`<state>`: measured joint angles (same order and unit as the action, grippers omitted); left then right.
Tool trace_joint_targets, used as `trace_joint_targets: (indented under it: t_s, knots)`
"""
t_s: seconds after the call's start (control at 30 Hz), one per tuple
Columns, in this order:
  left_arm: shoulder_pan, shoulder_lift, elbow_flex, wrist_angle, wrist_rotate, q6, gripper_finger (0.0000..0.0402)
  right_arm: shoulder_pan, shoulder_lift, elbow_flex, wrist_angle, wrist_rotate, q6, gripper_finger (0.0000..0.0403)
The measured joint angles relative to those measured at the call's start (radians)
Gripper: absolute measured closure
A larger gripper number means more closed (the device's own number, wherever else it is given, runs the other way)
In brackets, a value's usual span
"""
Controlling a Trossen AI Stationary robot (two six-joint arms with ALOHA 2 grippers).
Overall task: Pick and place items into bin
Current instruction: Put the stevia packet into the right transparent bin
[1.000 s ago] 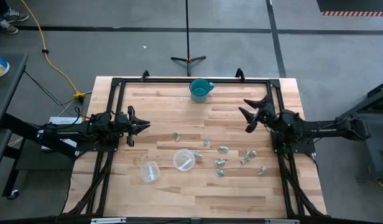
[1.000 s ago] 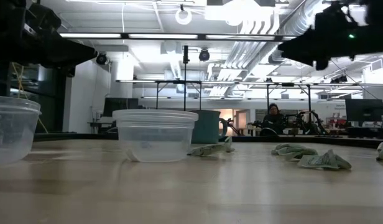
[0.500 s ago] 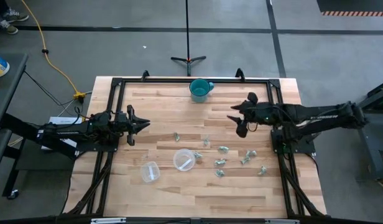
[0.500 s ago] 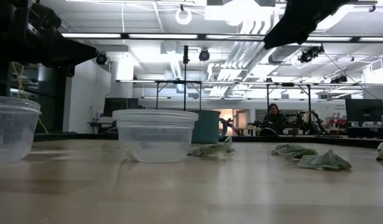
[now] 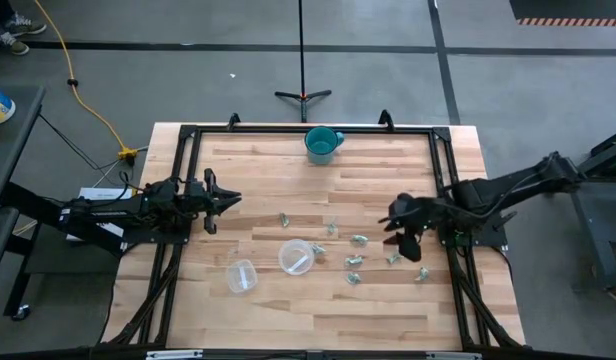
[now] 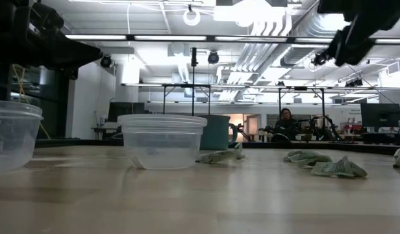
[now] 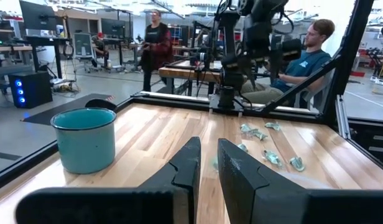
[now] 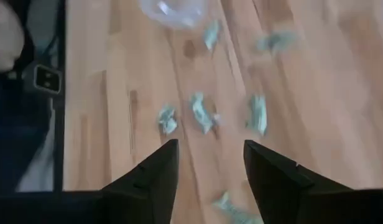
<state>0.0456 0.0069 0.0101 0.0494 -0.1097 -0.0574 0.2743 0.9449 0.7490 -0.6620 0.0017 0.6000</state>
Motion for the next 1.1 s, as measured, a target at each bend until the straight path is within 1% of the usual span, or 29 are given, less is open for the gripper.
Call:
trace_joint_targets:
  t_s: [0.07,0.13,0.2,0.33,0.43,0.5,0.6,0.77,0.87,0.97,1.1]
  knots:
    - [0.0,0.0,0.0,0.001,0.0,0.0,0.0309,0.013,0.006,-0.007,-0.007,0.031,0.102,0.0237]
    - [0.0,0.0,0.0,0.008,0.0,0.0,0.0309,0.025,0.008,-0.007,-0.033,0.053,0.12,0.0243]
    - [0.0,0.0,0.0,0.009,0.0,0.0,0.0309,0.04,0.012,-0.008,-0.072,0.07,0.074,0.025]
    - [0.0,0.0,0.0,0.008,0.0,0.0,0.0309,0.071,0.021,-0.008,-0.127,0.149,-0.021,0.0263]
    - [0.0,0.0,0.0,0.012,0.0,0.0,0.0309,0.084,0.047,-0.008,-0.145,0.147,-0.059,0.0267]
    - [0.0,0.0,0.0,0.012,0.0,0.0,0.0309,0.087,0.07,-0.008,-0.166,0.153,-0.035,0.0265]
    - [0.0,0.0,0.0,0.012,0.0,0.0,0.0309,0.086,0.113,-0.008,-0.209,0.156,0.001,0.0247]
    - [0.0,0.0,0.0,0.012,0.0,0.0,0.0309,0.087,0.19,-0.008,-0.283,0.095,0.038,0.0191]
    - [0.0,0.0,0.0,0.013,0.0,0.0,0.0309,0.087,0.232,-0.008,-0.285,0.089,0.047,0.0166]
    - [0.0,0.0,0.0,0.013,0.0,0.0,0.0309,0.087,0.267,-0.008,-0.288,0.092,0.047,0.0152]
    - [0.0,0.0,0.0,0.014,0.0,0.0,0.0309,0.087,0.306,-0.008,-0.299,0.09,0.047,0.0149]
